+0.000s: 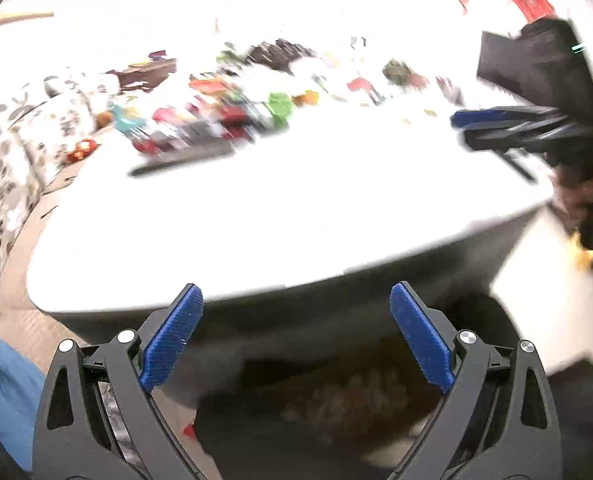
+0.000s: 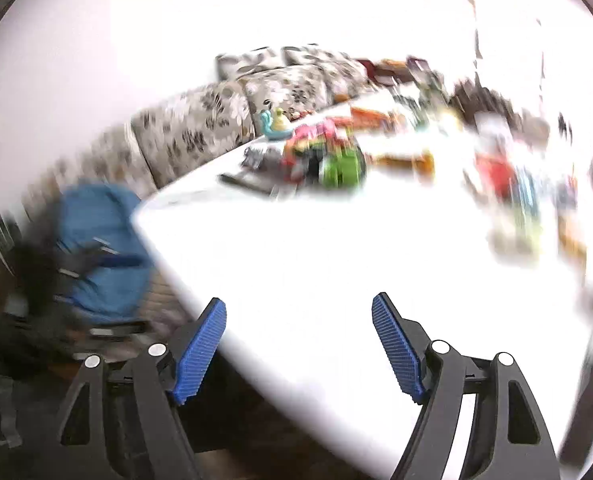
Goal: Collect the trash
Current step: 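Drop both boxes into the dark bin and open both tools, then grasp the green toy truck with the right tool while the left tool grasps the silver figure and gold bag, then carry the truck, figure and gold bag into the dark bin and open both tools, then grasp the dark pen with the left tool while the right tool grasps the green pouch, then drop the pen and green pouch into the dark bin, then grasp the yellow wrapped bar with the right tool while the left tool grasps the red toy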
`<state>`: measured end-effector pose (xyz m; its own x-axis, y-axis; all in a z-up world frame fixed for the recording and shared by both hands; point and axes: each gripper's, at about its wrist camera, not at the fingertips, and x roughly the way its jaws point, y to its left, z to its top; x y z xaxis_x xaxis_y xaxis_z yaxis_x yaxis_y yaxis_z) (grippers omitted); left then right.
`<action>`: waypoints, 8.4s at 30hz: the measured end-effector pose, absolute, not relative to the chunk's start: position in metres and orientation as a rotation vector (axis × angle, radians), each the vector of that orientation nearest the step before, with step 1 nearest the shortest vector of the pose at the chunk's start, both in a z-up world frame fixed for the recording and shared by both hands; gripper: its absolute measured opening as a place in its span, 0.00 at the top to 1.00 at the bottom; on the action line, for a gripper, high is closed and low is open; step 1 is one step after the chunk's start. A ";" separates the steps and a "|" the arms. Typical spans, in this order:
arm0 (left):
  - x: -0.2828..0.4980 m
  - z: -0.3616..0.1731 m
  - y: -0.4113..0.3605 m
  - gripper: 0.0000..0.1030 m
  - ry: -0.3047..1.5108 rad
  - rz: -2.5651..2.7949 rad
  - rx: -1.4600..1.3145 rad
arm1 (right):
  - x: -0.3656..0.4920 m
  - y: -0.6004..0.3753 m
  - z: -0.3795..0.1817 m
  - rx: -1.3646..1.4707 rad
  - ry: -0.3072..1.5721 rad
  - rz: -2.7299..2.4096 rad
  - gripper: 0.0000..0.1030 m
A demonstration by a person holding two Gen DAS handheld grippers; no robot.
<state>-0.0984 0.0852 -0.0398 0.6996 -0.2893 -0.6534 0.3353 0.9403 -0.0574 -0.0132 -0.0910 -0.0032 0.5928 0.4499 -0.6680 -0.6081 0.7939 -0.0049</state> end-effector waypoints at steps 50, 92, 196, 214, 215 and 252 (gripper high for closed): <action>0.136 -0.028 0.099 0.76 0.887 0.073 -0.381 | -0.007 -0.220 -0.030 0.254 0.841 0.729 0.59; -0.177 -0.218 0.015 0.79 1.232 -0.442 0.284 | -0.163 -0.122 -0.224 0.033 1.240 0.565 0.59; -0.024 0.011 0.042 0.90 0.713 -0.311 -0.044 | -0.037 -0.211 0.008 0.090 0.783 0.467 0.52; -0.150 -0.240 0.019 0.23 1.225 -0.360 0.370 | -0.137 -0.136 -0.260 -0.091 1.336 0.524 0.42; -0.143 -0.255 0.022 0.33 1.286 -0.354 0.361 | -0.136 -0.139 -0.259 -0.072 1.344 0.516 0.46; 0.083 0.001 0.073 0.12 0.720 -0.187 -0.065 | 0.161 -0.121 -0.056 -0.157 1.017 0.734 0.59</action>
